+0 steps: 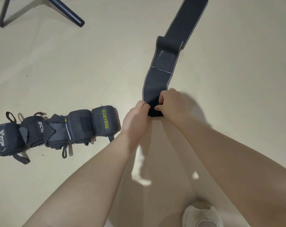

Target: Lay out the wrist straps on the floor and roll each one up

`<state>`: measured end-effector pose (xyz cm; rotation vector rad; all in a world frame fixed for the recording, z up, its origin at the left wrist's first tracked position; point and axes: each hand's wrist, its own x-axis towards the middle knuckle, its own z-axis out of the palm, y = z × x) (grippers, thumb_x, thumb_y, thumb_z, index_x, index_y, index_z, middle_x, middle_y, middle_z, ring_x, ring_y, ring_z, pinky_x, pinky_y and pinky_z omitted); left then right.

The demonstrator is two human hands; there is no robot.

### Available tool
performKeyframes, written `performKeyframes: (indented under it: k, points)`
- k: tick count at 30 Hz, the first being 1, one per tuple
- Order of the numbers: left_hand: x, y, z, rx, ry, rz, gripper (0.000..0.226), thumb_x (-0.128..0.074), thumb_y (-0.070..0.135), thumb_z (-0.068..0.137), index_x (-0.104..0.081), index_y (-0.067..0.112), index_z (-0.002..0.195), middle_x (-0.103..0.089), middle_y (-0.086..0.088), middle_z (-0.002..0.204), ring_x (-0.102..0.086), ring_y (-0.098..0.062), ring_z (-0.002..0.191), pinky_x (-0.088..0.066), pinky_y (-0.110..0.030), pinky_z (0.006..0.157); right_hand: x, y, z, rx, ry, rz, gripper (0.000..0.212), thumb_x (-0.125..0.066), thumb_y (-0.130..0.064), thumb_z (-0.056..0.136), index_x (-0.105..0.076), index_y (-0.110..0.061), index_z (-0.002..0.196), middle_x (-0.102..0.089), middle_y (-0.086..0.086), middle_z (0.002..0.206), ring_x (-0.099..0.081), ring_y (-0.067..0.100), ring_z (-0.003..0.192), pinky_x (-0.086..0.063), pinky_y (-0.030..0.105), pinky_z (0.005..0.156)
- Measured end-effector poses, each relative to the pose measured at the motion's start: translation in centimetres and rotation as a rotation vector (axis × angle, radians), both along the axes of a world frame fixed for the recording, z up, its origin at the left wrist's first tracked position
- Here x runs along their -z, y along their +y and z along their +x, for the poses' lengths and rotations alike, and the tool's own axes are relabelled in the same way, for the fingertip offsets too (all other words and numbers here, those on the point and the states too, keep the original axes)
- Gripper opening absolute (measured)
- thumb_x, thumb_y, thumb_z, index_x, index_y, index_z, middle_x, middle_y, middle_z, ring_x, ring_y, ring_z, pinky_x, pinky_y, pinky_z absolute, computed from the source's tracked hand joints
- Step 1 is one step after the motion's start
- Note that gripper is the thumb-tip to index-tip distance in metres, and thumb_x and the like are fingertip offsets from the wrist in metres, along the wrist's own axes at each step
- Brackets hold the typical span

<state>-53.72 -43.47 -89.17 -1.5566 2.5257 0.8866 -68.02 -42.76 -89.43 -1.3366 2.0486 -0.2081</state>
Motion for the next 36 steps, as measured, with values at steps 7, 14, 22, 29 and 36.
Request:
performKeyframes:
  k: [7, 14, 22, 29, 36]
  points:
    - [0.0, -2.1, -1.2, 0.070, -0.221, -0.043, 0.027, -0.041, 0.014, 0.097, -0.054, 0.012, 0.121, -0.054, -0.007, 0.119, -0.049, -0.029, 0.104, -0.038, -0.034, 0.072, 1.8, 3.4, 0.0, -0.334, 0.260, -0.437, 0.028, -0.049, -0.029, 0.084, -0.066, -0.010, 0.073, -0.062, 0.005, 0.076, -0.060, 0.026, 0.069, -0.039, 0.031, 0.065]
    - [-1.5, -3.2, -2.8, -0.089, -0.045, 0.131, 0.016, -0.030, 0.017, 0.095, -0.042, 0.014, 0.104, -0.055, -0.007, 0.107, -0.048, -0.032, 0.091, -0.037, -0.034, 0.068, 0.5, 0.5, -0.9, -0.126, -0.119, -0.205, 0.019, -0.051, -0.005, 0.091, -0.047, -0.005, 0.110, -0.059, 0.012, 0.097, -0.054, 0.031, 0.091, -0.038, 0.036, 0.071]
    - [1.0, -2.9, -1.9, 0.155, -0.142, -0.344, 0.026, -0.045, 0.007, 0.076, -0.067, 0.009, 0.090, -0.060, -0.003, 0.085, -0.055, -0.024, 0.079, -0.042, -0.028, 0.056, 0.9, -0.8, 0.5, 0.037, 0.187, -0.116, 0.011, -0.050, -0.015, 0.093, -0.056, -0.011, 0.101, -0.041, 0.011, 0.122, -0.043, 0.030, 0.106, -0.038, 0.036, 0.080]
    - [-0.2, -4.9, -3.1, 0.198, -0.180, -0.258, 0.023, -0.039, 0.004, 0.090, -0.047, 0.015, 0.109, -0.053, -0.003, 0.105, -0.050, -0.025, 0.100, -0.026, -0.028, 0.076, 2.1, 0.7, -1.0, -0.311, 0.278, -0.433, 0.014, -0.068, -0.012, 0.071, -0.064, -0.007, 0.084, -0.065, 0.006, 0.088, -0.061, 0.028, 0.079, -0.035, 0.032, 0.078]
    - [-0.7, -6.1, -3.3, 0.081, -0.129, -0.156, 0.023, -0.040, 0.000, 0.090, -0.047, 0.013, 0.106, -0.057, -0.003, 0.094, -0.045, -0.027, 0.084, -0.026, -0.029, 0.071, 1.8, -0.7, -2.7, -0.476, 0.301, -0.325, 0.020, -0.057, -0.018, 0.082, -0.067, -0.003, 0.091, -0.063, 0.014, 0.102, -0.061, 0.033, 0.091, -0.031, 0.035, 0.086]
